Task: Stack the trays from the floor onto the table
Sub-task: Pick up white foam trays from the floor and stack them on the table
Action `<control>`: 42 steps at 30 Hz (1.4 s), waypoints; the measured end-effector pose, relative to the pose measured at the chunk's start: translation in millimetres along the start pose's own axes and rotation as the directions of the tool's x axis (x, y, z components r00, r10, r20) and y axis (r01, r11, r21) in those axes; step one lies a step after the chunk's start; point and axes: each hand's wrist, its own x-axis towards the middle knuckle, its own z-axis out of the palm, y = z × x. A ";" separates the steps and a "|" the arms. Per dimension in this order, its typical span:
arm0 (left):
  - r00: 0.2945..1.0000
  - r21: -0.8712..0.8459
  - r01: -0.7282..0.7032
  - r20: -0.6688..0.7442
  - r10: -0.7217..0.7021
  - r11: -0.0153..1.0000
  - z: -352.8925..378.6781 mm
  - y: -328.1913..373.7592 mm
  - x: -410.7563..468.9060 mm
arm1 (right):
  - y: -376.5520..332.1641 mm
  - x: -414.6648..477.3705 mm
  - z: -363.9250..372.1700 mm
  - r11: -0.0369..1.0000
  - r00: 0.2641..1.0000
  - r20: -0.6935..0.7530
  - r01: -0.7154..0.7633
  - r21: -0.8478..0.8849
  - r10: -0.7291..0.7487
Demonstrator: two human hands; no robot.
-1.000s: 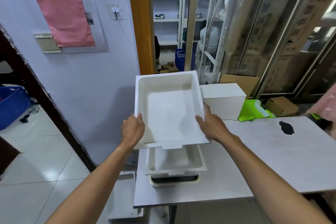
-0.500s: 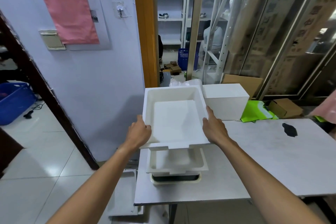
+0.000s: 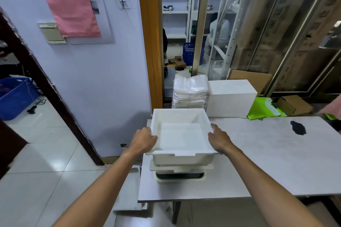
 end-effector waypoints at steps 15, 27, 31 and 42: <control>1.000 0.035 0.024 0.018 -0.024 0.999 13.4 -12.2 21.4 | 4.7 31.4 13.4 1.000 0.999 0.043 -0.004 -0.026 0.005; 0.996 0.067 0.035 0.075 -0.040 0.997 24.1 -16.7 41.3 | 13.7 50.3 22.8 0.999 0.995 0.091 -0.037 -0.036 0.040; 0.995 0.073 0.044 0.090 -0.050 0.996 29.3 -22.2 44.7 | 11.0 49.3 28.2 0.998 0.994 0.095 -0.059 -0.019 0.060; 0.994 0.091 -0.028 0.107 0.018 0.995 48.0 -46.6 36.0 | 24.8 50.1 53.7 0.980 0.994 0.063 -0.071 -0.186 0.084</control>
